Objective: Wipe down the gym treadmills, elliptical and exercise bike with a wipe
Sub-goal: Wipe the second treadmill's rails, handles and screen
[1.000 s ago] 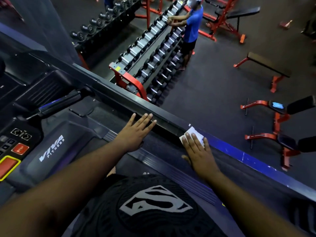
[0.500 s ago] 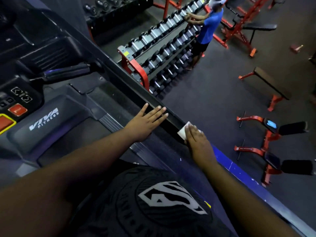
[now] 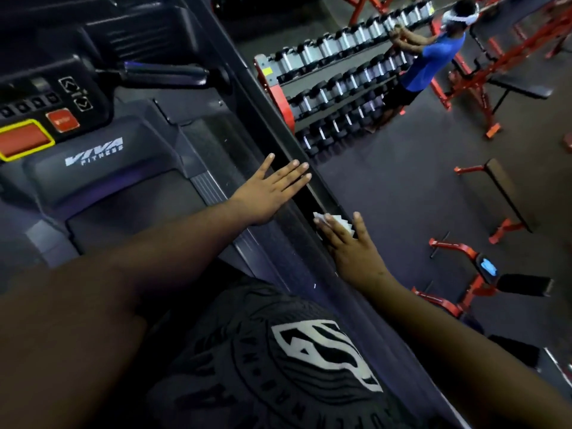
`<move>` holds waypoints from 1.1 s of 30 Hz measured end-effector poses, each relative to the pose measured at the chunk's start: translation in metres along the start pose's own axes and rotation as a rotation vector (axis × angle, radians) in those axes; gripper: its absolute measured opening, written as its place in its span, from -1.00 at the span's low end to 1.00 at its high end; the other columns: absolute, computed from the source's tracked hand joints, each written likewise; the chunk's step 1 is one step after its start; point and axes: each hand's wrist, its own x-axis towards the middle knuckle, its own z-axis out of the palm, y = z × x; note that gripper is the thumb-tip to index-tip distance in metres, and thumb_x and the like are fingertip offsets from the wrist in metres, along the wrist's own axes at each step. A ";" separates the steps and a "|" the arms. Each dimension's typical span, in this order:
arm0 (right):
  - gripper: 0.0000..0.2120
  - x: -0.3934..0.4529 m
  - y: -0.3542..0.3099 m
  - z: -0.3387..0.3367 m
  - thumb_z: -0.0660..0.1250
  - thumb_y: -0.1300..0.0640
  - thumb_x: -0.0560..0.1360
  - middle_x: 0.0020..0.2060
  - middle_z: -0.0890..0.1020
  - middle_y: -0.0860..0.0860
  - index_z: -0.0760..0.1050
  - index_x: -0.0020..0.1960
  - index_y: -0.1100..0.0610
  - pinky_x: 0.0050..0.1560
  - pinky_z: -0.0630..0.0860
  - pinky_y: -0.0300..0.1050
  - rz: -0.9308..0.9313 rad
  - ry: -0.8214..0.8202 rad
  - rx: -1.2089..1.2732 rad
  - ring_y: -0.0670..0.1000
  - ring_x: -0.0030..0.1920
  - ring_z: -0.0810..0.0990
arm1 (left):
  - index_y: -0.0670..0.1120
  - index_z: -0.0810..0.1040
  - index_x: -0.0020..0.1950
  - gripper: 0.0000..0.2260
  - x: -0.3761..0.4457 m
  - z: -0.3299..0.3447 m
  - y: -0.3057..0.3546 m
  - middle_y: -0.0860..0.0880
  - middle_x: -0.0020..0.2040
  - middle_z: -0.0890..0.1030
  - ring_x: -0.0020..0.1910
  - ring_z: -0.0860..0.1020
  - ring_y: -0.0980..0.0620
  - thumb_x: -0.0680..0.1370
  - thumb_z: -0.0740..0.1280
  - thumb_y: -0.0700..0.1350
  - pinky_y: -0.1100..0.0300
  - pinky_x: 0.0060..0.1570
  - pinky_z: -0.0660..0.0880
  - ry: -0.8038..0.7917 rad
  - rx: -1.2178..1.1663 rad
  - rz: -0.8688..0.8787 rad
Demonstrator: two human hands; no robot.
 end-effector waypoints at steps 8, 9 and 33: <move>-0.28 -0.003 0.003 -0.001 0.24 0.19 0.54 0.66 -0.02 0.01 0.09 0.65 0.11 0.49 0.06 0.46 0.119 0.037 0.138 0.10 0.64 -0.04 | -0.08 -0.40 0.62 -0.09 0.001 -0.009 -0.006 -0.09 0.64 -0.35 0.64 -0.26 -0.08 0.60 0.29 -0.09 -0.38 0.52 -0.23 -0.045 0.021 0.024; -0.34 0.013 -0.001 -0.005 0.18 0.16 0.56 0.65 -0.01 0.02 0.12 0.64 0.12 0.49 0.01 0.49 0.092 0.034 0.095 0.10 0.64 -0.06 | -0.07 -0.40 0.62 -0.09 0.001 -0.010 -0.008 -0.09 0.64 -0.35 0.64 -0.26 -0.07 0.60 0.29 -0.08 -0.38 0.51 -0.23 -0.052 0.024 0.028; -0.43 0.128 -0.003 -0.039 -0.01 0.11 0.62 0.64 -0.04 0.12 0.15 0.62 0.14 0.42 -0.41 0.51 -0.063 -0.220 -0.168 0.16 0.63 -0.20 | -0.09 -0.41 0.61 -0.13 -0.009 -0.015 -0.144 -0.11 0.65 -0.33 0.65 -0.23 -0.07 0.62 0.25 -0.11 -0.49 0.44 -0.21 -0.118 0.095 -0.162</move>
